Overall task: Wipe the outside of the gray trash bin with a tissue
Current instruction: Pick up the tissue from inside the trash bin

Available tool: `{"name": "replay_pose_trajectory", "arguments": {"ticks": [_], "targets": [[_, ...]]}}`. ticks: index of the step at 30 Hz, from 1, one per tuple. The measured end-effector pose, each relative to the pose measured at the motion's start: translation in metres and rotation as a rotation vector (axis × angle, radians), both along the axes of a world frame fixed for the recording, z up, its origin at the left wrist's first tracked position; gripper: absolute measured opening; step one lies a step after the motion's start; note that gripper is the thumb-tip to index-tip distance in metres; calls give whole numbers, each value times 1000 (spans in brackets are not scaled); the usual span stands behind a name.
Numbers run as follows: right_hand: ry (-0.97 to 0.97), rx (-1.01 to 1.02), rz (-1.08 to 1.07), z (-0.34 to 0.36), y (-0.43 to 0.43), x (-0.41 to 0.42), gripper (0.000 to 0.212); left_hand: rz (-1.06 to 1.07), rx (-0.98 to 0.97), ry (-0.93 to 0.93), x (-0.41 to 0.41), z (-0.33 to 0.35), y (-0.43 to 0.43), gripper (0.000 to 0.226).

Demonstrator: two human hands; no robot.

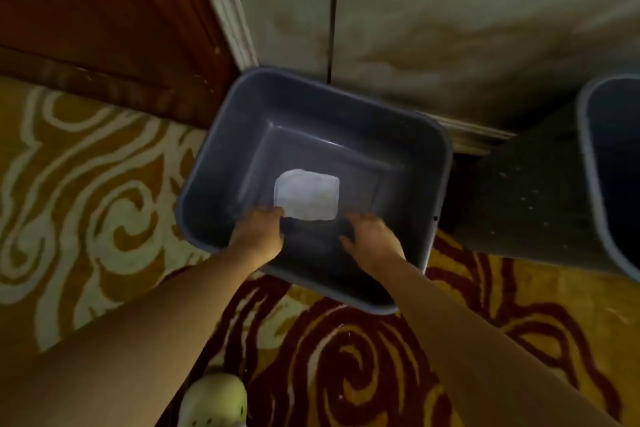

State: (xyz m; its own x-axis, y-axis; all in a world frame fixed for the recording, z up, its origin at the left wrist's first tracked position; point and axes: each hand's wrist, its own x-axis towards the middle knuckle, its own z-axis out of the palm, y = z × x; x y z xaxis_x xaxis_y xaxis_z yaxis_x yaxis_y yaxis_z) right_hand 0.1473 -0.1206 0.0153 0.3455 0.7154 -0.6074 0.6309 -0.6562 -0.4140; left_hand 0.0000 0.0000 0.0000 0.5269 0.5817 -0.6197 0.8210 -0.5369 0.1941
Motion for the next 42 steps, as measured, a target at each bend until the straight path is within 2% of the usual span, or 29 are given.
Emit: {"name": "replay_pose_trajectory", "arguments": {"ticks": [6, 11, 15, 20, 23, 26, 28, 31, 33, 36, 39, 42], "targets": [[-197, 77, 94, -47, 28, 2, 47, 3, 41, -17, 15, -38, 15, 53], [-306, 132, 200, -71, 58, 13, 53, -72, 139, -80, 34, -53, 35, 47], [-394, 160, 269, -83, 70, 19, 47, -169, 183, -93, 42, -59, 55, 34], [-455, 236, 275, -92, 74, 21, 29, -223, 90, -168, 44, -64, 73, 21], [-469, 238, 300, -93, 77, 22, 24, -270, 55, -123, 50, -62, 77, 16], [-450, 216, 329, -82, 79, 26, 22, -328, 21, -67, 59, -46, 82, 19], [-364, 235, 274, -63, 78, 31, 21, -348, 13, -91, 66, -24, 88, 19], [-258, 298, 88, -24, 73, 39, 17, -289, 50, -205, 74, 15, 90, 4], [-235, 348, -15, -2, 66, 45, 17, -206, 22, -305, 77, 35, 84, 5], [-204, 426, -36, 22, 50, 54, 25, -182, -7, -398, 87, 54, 70, 4], [-222, 459, -9, 41, 34, 67, 23, -250, -18, -452, 102, 69, 57, 8], [-290, 513, -82, 60, 14, 75, 22, -289, -53, -499, 115, 83, 43, 5]]}}
